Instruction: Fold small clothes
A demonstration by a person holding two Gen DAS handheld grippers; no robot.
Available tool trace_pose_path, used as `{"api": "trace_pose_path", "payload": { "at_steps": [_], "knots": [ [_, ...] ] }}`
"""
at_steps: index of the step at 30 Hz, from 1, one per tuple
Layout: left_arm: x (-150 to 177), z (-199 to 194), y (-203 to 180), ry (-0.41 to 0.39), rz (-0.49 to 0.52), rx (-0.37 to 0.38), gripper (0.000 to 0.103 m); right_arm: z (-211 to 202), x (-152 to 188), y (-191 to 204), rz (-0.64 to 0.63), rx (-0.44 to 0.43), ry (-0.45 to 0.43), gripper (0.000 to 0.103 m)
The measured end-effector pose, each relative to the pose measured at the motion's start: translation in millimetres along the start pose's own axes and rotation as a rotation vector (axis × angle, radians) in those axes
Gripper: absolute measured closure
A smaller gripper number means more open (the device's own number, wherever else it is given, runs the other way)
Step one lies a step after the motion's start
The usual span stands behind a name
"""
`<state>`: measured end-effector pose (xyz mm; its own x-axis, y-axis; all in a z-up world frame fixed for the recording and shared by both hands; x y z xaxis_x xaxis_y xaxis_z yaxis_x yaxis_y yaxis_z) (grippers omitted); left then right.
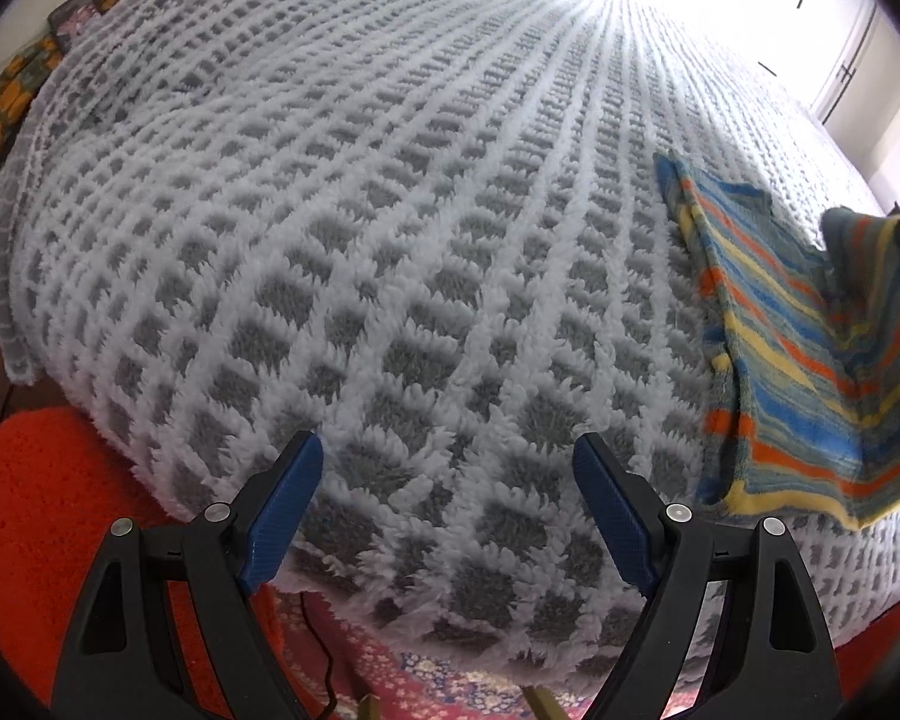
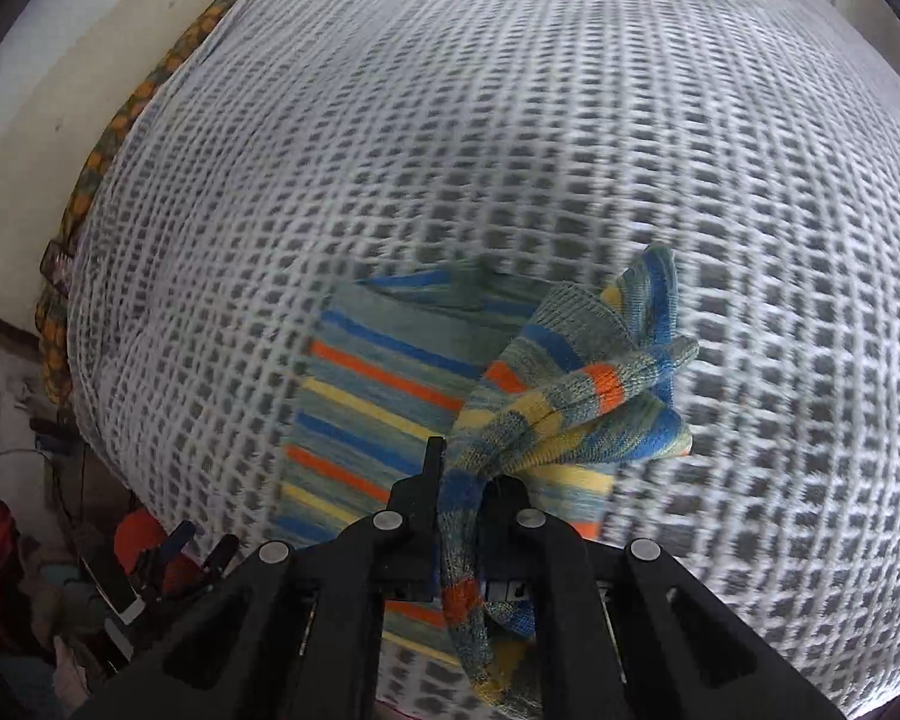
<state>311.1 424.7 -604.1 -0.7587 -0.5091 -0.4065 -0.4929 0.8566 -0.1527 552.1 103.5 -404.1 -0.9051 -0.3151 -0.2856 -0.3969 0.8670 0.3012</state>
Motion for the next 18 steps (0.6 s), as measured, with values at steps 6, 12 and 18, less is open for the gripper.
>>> {"api": "trace_pose_path", "payload": {
  "at_steps": [6,12,18],
  "knots": [
    [3,0,25,0.010,-0.067,0.003,0.016,102,-11,95,-0.039,0.053,0.079,0.086],
    [4,2,25,0.016,-0.082,0.014,0.016,89,-15,101,0.079,-0.203,0.076,0.021],
    [0,6,19,0.021,-0.077,0.017,0.016,3,-3,48,0.058,-0.202,-0.120,0.021]
  ]
}}
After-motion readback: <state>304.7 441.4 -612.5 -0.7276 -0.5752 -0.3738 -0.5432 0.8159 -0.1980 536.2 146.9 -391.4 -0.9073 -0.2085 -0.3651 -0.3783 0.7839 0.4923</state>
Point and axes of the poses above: each gripper's, at about its wrist camera, not at the fingertips, and z roughly the way its jaws point, y to its left, x to its underside, the point moved 7 cm from there along z, roughly the way its jaws point, and after that the axes turned 7 degrees about -z, right-handed, at the moved point
